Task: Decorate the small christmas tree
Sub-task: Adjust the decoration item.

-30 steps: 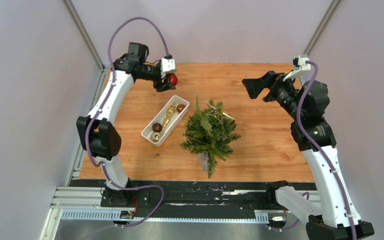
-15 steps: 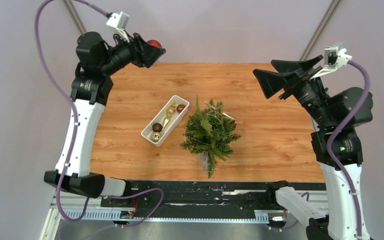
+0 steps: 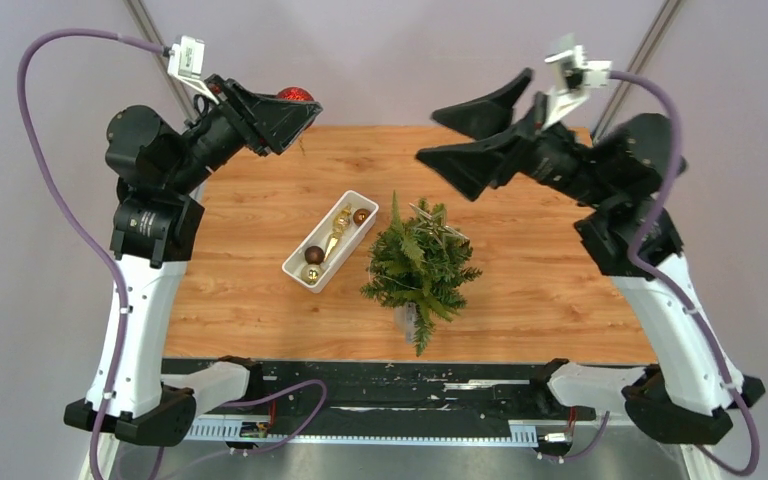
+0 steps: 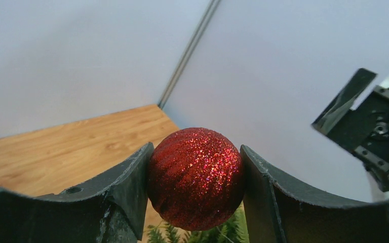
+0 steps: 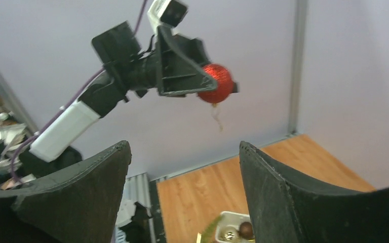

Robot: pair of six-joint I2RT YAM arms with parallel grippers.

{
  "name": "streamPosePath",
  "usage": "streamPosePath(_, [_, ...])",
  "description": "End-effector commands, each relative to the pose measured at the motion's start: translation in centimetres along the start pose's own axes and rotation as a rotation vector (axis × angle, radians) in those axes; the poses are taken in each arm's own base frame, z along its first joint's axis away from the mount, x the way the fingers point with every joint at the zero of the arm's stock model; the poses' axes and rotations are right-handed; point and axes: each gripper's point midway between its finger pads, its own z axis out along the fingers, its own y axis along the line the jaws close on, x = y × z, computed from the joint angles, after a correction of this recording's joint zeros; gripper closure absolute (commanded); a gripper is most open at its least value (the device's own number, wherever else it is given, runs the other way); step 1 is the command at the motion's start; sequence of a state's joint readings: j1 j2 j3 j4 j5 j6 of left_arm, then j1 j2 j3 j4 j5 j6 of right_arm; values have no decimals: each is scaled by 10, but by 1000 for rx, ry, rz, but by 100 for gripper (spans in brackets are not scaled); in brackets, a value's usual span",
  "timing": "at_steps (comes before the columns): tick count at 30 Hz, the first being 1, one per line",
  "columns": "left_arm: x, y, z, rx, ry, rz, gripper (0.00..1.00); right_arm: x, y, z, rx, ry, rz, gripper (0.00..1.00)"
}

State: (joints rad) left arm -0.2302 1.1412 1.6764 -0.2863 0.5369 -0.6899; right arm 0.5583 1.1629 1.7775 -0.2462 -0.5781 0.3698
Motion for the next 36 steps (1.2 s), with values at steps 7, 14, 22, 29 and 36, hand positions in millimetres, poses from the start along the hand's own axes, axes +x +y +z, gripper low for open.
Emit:
streamPosePath(7, [-77, -116, -30, 340, -188, 121, 100, 28, 44, 74, -78, -3, -77, 27])
streamPosePath(14, [-94, -150, -37, 439, -222, 139, 100, 24, 48, 106, -142, -71, -118, 27])
streamPosePath(22, [-87, -154, -28, 480, -199, 113, 100, 13, 59, 118, -225, -169, -163, 23])
streamPosePath(29, [-82, -155, -23, 494, -187, 99, 100, 27, 62, 131, -272, -155, -141, 34])
streamPosePath(36, [-77, -154, -22, 495, -174, 81, 100, 24, 61, 133, -269, -177, -151, 50])
